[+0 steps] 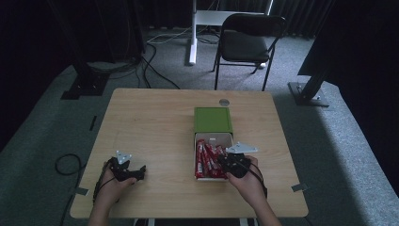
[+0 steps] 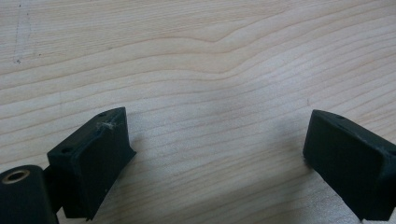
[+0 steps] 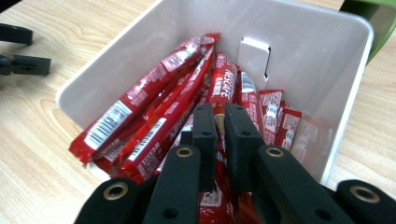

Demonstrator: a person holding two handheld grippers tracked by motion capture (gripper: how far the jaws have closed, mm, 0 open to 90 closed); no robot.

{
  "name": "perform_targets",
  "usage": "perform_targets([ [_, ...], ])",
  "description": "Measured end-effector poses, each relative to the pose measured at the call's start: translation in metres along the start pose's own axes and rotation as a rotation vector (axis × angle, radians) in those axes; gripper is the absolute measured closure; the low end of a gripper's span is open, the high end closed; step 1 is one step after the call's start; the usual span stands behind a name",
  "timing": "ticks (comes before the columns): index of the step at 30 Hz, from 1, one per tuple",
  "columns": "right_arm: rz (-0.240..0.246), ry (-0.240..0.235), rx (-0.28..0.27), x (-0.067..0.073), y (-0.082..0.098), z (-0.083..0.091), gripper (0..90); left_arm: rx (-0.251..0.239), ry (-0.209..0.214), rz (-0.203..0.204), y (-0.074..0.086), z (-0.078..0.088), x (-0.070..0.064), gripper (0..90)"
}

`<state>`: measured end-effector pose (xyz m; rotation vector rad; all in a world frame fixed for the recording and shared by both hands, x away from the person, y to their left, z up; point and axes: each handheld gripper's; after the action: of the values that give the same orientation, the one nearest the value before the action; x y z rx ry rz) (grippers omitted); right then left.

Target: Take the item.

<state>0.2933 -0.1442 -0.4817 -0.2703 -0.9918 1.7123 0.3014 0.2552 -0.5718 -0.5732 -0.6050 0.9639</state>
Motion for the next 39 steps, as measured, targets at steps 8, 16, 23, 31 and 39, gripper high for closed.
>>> perform_targets([
  [8, -0.008, -0.026, -0.039, 0.002, -0.007, 0.014, 83.6, 0.000, 0.000, 0.001, 0.000, 0.000, 0.000, 8.2],
  [16, -0.017, -0.058, -0.072, 0.004, -0.014, 0.026, 83.6, 0.000, 0.000, 0.000, 0.000, 0.000, 0.000, 8.2],
  [23, -0.021, -0.071, -0.093, 0.003, -0.018, 0.035, 83.6, 0.000, 0.000, 0.000, 0.000, 0.000, 0.000, 8.3],
  [31, -0.035, -0.093, -0.131, 0.001, -0.025, 0.047, 83.5, 0.000, 0.000, 0.000, 0.000, 0.000, 0.000, 8.2],
  [39, -0.039, -0.092, -0.168, -0.004, -0.031, 0.057, 83.4, 0.003, 0.000, -0.001, 0.000, 0.000, 0.000, 8.3],
])
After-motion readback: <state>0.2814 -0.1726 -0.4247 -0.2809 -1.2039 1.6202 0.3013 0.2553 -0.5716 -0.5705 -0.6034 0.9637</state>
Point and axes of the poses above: each handheld gripper's, and its own axes: z roughly backward along the jaws, y roughly out of its underside, x roughly to its left, and after that the axes turned 15 degrees about -z, right-handed
